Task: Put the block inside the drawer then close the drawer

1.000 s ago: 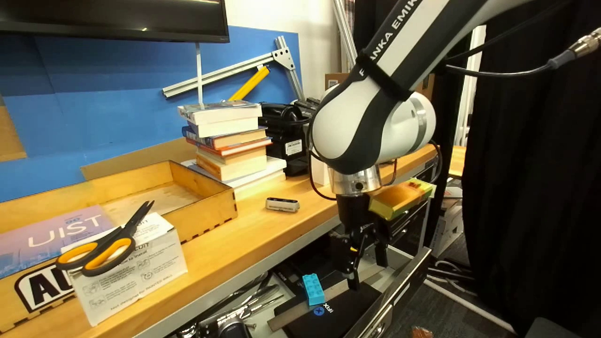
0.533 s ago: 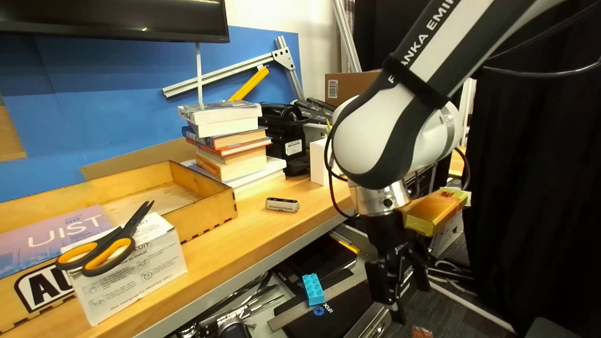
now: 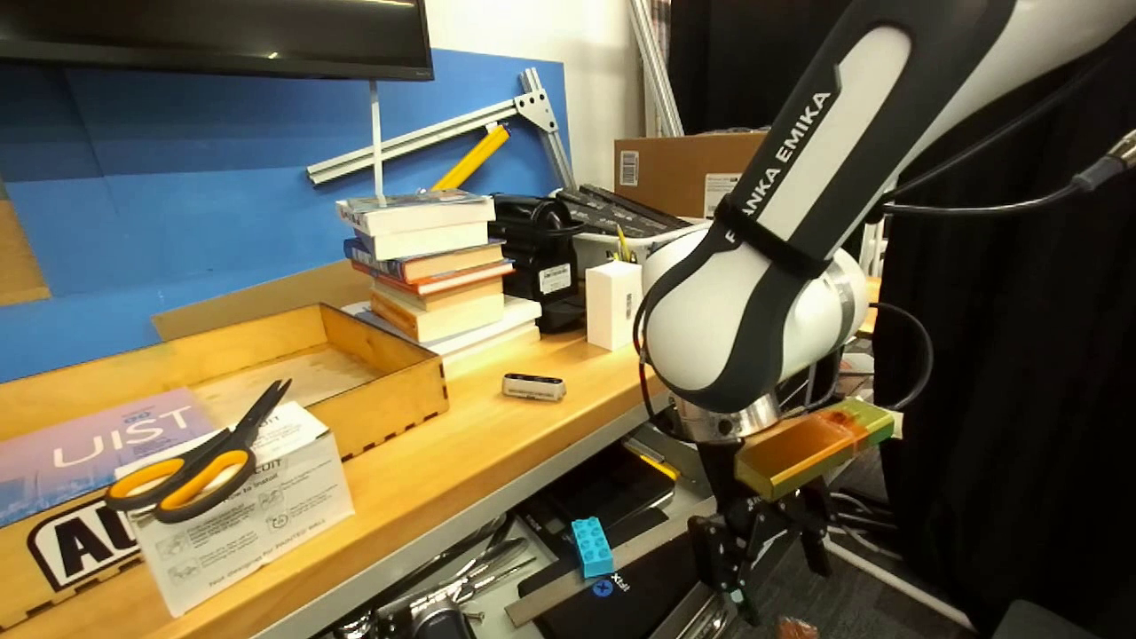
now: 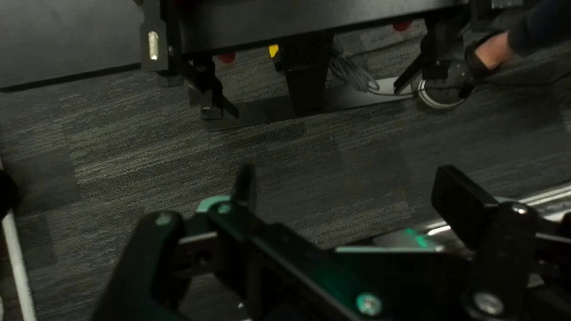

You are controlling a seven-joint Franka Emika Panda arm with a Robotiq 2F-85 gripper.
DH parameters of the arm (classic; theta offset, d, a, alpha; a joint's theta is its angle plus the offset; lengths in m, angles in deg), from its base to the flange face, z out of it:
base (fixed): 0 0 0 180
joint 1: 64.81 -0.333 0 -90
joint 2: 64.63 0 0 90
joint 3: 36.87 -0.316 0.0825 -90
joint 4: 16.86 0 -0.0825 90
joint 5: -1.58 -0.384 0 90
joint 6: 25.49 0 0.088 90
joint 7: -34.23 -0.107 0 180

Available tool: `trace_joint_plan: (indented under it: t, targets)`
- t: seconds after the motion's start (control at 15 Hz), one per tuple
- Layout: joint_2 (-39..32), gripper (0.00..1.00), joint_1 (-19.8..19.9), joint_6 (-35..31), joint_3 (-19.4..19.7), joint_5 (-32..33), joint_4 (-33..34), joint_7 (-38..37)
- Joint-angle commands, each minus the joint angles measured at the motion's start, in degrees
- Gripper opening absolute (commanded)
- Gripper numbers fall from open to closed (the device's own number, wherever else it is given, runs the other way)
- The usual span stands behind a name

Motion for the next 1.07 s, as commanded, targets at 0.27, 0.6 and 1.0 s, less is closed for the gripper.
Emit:
trace_joint_plan:
  t: [0.27, 0.6, 1.0]
  targets:
    - [-2.6, 1.0, -0.2, -3.5, 1.5, 0.6, 6.3, -10.0]
    - [-6.0, 1.0, 0.0, 0.4, 1.8, 1.5, 15.3, -8.9]
    - [-12.5, 1.0, 1.3, 7.4, 1.2, -3.8, 24.6, 2.7]
